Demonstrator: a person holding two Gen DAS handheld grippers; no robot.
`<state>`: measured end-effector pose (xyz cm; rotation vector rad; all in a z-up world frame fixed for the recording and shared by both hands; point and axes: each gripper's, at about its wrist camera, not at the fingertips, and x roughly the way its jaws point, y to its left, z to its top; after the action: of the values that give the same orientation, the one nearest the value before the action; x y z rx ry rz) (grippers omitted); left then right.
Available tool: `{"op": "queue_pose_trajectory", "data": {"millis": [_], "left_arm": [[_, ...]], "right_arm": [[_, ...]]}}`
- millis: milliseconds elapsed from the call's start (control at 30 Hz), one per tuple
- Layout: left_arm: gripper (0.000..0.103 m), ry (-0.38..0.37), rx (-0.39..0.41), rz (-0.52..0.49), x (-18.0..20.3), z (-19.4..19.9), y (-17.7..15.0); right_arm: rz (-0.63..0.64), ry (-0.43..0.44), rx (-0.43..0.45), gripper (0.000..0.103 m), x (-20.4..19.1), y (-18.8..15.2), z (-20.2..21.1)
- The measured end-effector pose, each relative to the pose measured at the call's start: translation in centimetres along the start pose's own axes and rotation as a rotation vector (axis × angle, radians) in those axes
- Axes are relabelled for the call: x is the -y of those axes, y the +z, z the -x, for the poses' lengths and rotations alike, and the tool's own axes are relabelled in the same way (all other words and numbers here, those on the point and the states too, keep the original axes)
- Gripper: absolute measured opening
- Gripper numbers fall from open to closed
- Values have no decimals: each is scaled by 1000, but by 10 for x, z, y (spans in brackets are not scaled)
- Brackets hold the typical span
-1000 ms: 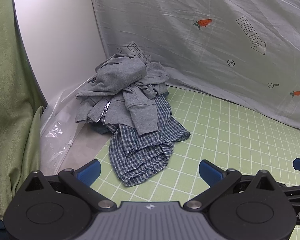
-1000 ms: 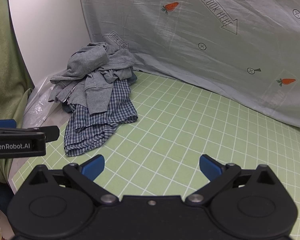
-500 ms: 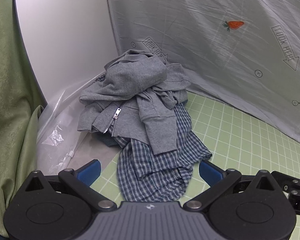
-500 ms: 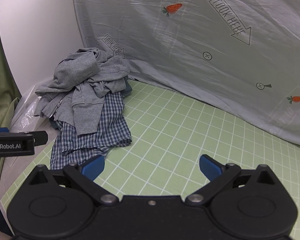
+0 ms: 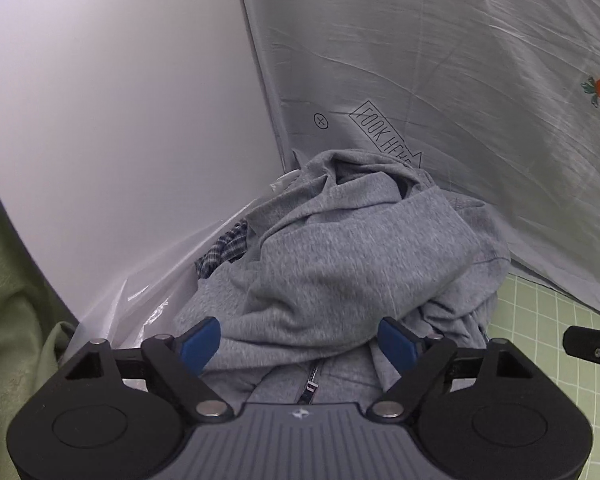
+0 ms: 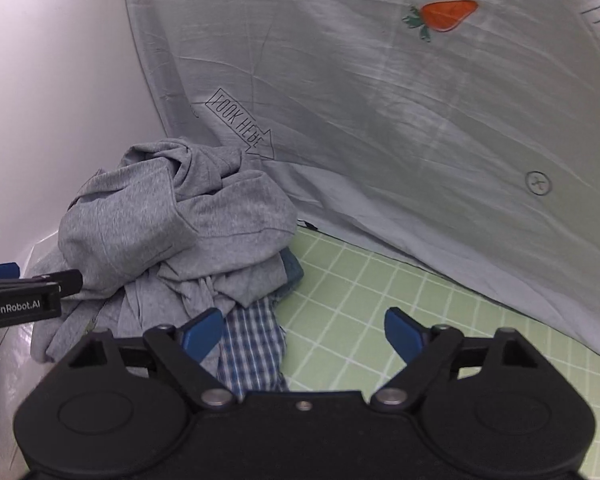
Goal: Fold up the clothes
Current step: 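Grasp the grey hoodie with the left gripper while the right gripper grasps it too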
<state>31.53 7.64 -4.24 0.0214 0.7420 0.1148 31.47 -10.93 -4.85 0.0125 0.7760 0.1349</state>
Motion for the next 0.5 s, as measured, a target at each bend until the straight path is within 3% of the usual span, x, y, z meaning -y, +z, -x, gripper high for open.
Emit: {"op": "queue_pose_trajectory", "data": {"millis": [100, 267, 433, 467, 500], "left_arm": [[66, -20, -22, 26, -1, -23, 5], [56, -33, -28, 65, -3, -43, 4], [48, -40, -24, 91, -6, -44, 3], [43, -40, -22, 94, -6, -44, 2], [35, -40, -20, 98, -7, -44, 2]], "right_arm": [[-8, 40, -29, 77, -13, 12, -34], [-15, 116, -47, 73, -32, 28, -72], [-23, 166, -61, 87, -35, 41, -100], [-28, 179, -64, 82, -35, 43, -106], [-49, 224, -63, 66, -31, 43, -107]]}}
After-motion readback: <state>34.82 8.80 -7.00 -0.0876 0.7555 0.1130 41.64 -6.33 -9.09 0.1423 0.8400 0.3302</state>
